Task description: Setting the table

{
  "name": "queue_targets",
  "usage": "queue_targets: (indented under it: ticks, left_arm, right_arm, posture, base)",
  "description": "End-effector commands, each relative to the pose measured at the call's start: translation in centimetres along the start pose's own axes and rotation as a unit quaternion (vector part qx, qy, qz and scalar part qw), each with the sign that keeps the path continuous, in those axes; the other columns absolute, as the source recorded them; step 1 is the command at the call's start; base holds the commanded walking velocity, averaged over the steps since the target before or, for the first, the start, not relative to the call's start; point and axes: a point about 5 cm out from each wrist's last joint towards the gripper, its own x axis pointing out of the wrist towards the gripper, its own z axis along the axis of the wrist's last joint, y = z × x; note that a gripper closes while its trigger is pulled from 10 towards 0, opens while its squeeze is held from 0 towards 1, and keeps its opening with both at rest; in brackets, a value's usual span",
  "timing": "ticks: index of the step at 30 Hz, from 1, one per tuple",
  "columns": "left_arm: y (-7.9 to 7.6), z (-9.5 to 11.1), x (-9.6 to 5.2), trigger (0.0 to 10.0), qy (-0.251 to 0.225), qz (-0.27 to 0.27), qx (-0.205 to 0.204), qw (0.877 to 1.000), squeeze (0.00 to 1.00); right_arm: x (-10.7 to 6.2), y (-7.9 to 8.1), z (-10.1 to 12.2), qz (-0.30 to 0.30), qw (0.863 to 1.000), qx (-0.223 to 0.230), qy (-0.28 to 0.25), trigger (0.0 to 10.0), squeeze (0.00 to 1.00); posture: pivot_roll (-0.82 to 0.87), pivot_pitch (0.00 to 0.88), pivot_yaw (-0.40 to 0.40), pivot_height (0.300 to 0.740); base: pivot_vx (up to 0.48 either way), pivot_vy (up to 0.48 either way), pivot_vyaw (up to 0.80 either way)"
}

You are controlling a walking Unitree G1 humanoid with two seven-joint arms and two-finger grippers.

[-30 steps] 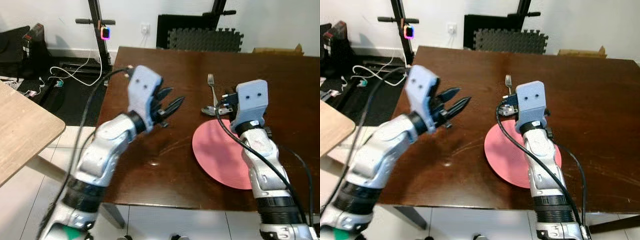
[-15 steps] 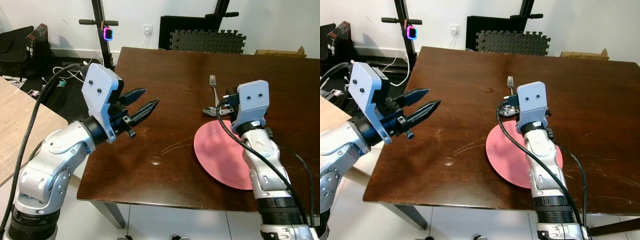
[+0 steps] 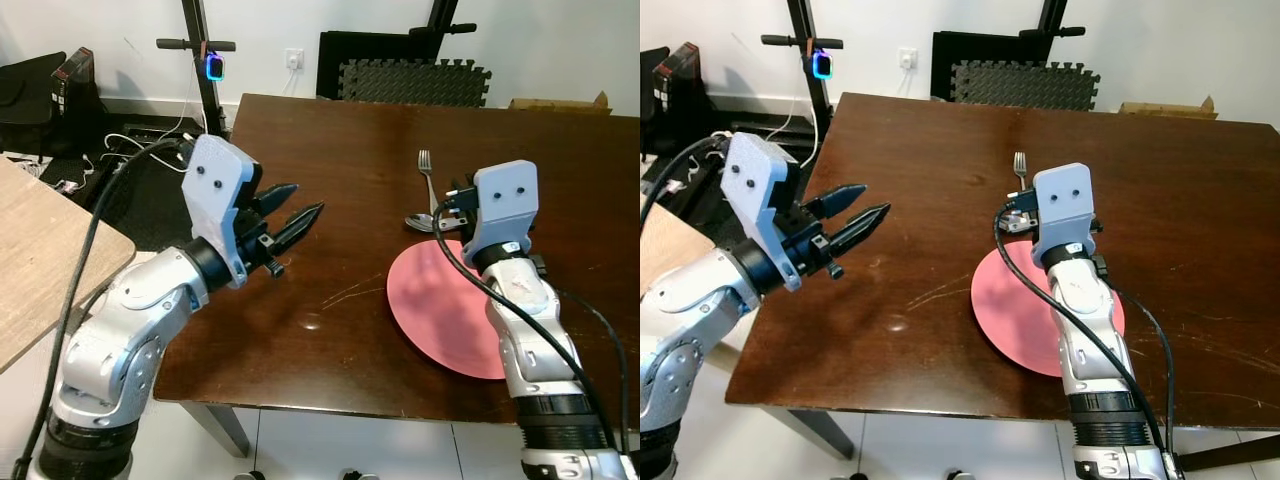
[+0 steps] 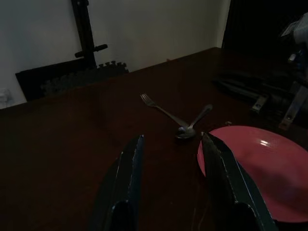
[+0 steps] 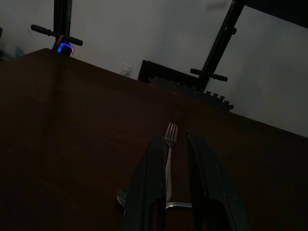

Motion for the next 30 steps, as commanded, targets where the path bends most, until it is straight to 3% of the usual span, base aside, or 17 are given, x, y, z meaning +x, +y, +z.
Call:
queue_targets:
  ticks: [1,6,8,9,10,11,13,14,15,17,18,19,21,24,27,30]
  left_arm:
    - [-0.2,-0.1,0.3,10.0,0.001,-0.005,0.000,1.000,0.00]
    - [-0.2,-1.0,1.1,10.0,0.004,-0.001,-0.011,1.000,0.00]
    - [-0.5,-2.5,3.9,10.0,0.013,-0.011,-0.011,1.000,0.00]
    - [-0.5,-2.5,3.9,10.0,0.013,-0.011,-0.011,1.000,0.00]
    - [-0.8,-2.9,5.2,10.0,0.013,-0.017,-0.018,1.000,0.00]
    - [-0.8,-2.9,5.2,10.0,0.013,-0.017,-0.018,1.000,0.00]
    - [-2.1,-3.5,8.5,10.0,0.011,-0.047,-0.032,0.998,0.00]
    - [-2.1,-3.5,8.5,10.0,0.011,-0.047,-0.032,0.998,0.00]
    - [-2.6,-3.4,10.0,10.0,0.013,-0.056,-0.018,0.998,0.00]
    - [-2.6,-2.4,11.9,10.0,0.002,-0.047,0.009,0.999,0.00]
    - [-2.6,-2.4,11.9,10.0,0.002,-0.047,0.009,0.999,0.00]
    - [-1.7,-0.7,12.3,10.0,-0.028,-0.031,0.016,0.999,0.00]
    - [-1.3,0.1,12.2,10.0,-0.044,-0.025,0.017,0.999,0.00]
    - [0.1,3.1,10.5,10.0,-0.106,-0.024,0.020,0.994,0.00]
    - [0.4,4.2,9.6,10.0,-0.130,-0.033,0.021,0.991,0.00]
    - [1.1,8.5,5.7,10.0,-0.218,-0.066,0.041,0.973,0.00]
  right_arm:
    - [-0.2,0.0,-0.1,0.000,1.000,0.002,0.001,10.0,0.00]
    - [-0.1,0.1,-0.2,0.002,1.000,0.003,0.001,10.0,0.00]
    - [0.1,0.4,-0.2,0.007,1.000,0.006,0.001,10.0,0.00]
    - [0.1,0.4,-0.2,0.007,1.000,0.006,0.001,10.0,0.00]
    - [0.2,0.6,-0.2,0.009,1.000,0.007,0.001,10.0,0.00]
    - [0.2,0.6,-0.2,0.009,1.000,0.007,0.001,10.0,0.00]
    - [0.5,1.1,0.0,0.016,1.000,0.009,-0.003,10.0,0.00]
    - [0.5,1.1,0.0,0.016,1.000,0.009,-0.003,10.0,0.00]
    - [0.6,1.2,0.2,0.018,1.000,0.010,-0.006,10.0,0.00]
    - [0.6,1.2,0.5,0.016,1.000,0.008,-0.011,10.0,0.00]
    - [0.6,1.2,0.5,0.016,1.000,0.008,-0.011,10.0,0.00]
    - [0.5,1.0,0.6,0.010,1.000,0.005,-0.014,10.0,0.00]
    - [0.4,0.8,0.7,0.008,1.000,0.003,-0.015,10.0,0.00]
    - [0.0,0.0,0.6,-0.003,1.000,-0.001,-0.015,10.0,0.00]
    - [-0.1,-0.3,0.5,-0.007,1.000,-0.002,-0.014,10.0,0.00]
    - [0.0,-0.7,0.4,-0.012,1.000,-0.004,-0.014,10.0,0.00]
  posture:
    - [0.05,0.106,0.047,0.740]
    - [0.05,0.101,0.043,0.740]
    - [0.06,0.101,0.033,0.740]
    - [0.06,0.101,0.033,0.740]
    - [0.05,0.102,0.030,0.740]
    - [0.05,0.102,0.030,0.740]
    - [0.05,0.100,0.030,0.740]
    - [0.05,0.100,0.030,0.740]
    - [0.05,0.100,0.032,0.740]
    - [0.02,0.096,0.046,0.740]
    - [0.02,0.096,0.046,0.740]
    - [0.01,0.095,0.052,0.740]
    - [0.01,0.095,0.053,0.740]
    - [0.01,0.099,0.053,0.740]
    - [0.01,0.100,0.049,0.740]
    - [0.03,0.102,0.042,0.740]
  base:
    - [0.000,0.000,0.00]
    - [0.000,0.000,0.00]
    - [0.000,0.000,0.00]
    - [0.000,0.000,0.00]
    - [0.000,0.000,0.00]
    - [0.000,0.000,0.00]
    - [0.000,0.000,0.00]
    - [0.000,0.000,0.00]
    - [0.000,0.000,0.00]
    - [0.000,0.000,0.00]
    - [0.000,0.000,0.00]
    - [0.000,0.000,0.00]
    - [0.000,0.000,0.00]
    - [0.000,0.000,0.00]
    - [0.000,0.000,0.00]
    - [0.000,0.000,0.00]
